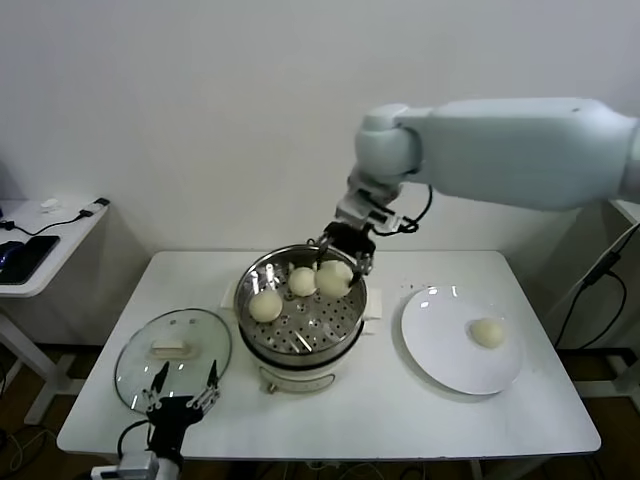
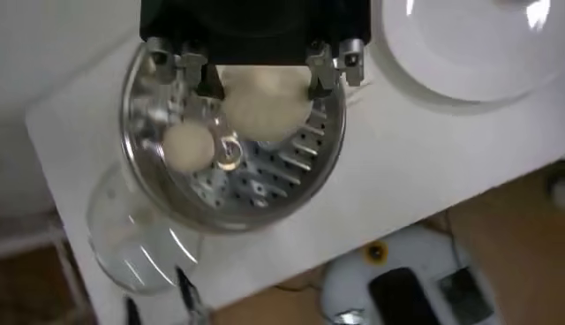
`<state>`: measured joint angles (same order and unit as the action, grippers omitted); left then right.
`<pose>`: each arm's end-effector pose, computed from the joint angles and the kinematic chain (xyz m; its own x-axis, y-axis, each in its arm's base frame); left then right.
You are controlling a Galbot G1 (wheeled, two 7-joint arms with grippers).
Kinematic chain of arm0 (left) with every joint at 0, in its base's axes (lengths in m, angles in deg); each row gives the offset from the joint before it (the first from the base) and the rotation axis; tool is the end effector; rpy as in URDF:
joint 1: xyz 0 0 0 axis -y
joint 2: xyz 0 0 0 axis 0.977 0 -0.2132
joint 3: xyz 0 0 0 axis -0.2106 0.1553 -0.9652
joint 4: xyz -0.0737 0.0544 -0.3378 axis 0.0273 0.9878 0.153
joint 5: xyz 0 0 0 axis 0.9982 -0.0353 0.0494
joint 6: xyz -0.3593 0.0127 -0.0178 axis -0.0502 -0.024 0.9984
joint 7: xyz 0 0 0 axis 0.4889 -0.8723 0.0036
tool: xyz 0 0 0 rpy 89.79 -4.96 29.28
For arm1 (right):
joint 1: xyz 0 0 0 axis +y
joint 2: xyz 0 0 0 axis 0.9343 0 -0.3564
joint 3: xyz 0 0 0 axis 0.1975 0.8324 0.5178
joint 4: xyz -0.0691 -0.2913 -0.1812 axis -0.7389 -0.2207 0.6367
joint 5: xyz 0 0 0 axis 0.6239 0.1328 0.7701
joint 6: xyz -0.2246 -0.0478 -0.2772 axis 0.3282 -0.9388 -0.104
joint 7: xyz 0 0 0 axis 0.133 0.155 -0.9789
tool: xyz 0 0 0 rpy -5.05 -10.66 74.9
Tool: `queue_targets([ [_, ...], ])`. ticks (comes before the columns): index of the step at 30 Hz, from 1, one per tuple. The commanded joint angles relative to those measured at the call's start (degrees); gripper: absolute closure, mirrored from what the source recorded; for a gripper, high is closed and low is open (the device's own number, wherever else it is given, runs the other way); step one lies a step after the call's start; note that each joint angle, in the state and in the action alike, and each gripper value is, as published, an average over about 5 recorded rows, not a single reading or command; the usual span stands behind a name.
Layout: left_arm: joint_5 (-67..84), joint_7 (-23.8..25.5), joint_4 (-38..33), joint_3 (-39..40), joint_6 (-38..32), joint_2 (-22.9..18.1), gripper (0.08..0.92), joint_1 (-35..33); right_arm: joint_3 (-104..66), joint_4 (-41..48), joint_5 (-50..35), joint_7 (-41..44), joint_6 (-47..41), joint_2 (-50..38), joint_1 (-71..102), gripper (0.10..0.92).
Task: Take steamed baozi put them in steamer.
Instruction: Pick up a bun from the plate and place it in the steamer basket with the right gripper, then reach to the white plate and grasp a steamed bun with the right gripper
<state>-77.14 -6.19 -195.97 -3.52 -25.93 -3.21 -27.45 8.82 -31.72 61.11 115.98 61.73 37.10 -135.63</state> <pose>0.1335 0.0370 -0.3197 -0.9688 -0.0848 0.2331 -0.0769 0.9961 0.0426 0.5105 0.1539 0.0255 -0.0141 -0.1958 0.9805 -0.2870 -0.9386 -0.1916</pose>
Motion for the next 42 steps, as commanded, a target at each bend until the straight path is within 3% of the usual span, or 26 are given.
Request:
queue_targets([
  [1, 0.1, 0.0, 0.2, -0.1, 0.0, 0.0, 0.177, -0.2, -3.1, 5.9, 15.5, -2.7, 14.1, 7.6, 12.8, 0.364],
  [21, 0.4, -0.2, 0.5, -0.3, -0.3, 0.0, 0.177, 0.0, -4.6, 13.6, 18.4, -5.5, 12.4, 10.9, 20.6, 0.361],
  [26, 0.4, -0.2, 0.0, -0.3, -0.4, 0.0, 0.177, -0.2, -4.5, 13.4, 16.7, -4.7, 12.5, 10.9, 19.7, 0.289],
  [29, 0.4, -0.2, -0.3, -0.3, -0.3, -0.1, 0.177, -0.4, -4.5, 12.9, 14.4, -4.8, 12.4, 10.5, 18.4, 0.227],
  [33, 0.3, -0.2, -0.6, -0.3, -0.4, -0.2, 0.177, -0.7, -4.8, 12.0, 9.5, -2.3, 12.4, 8.4, 14.5, 0.204],
  [42, -0.7, -0.1, -1.0, 0.5, -0.6, -0.5, 0.177, -0.8, 6.9, 17.2, -13.0, 5.0, 6.2, -1.6, -1.9, 0.202],
])
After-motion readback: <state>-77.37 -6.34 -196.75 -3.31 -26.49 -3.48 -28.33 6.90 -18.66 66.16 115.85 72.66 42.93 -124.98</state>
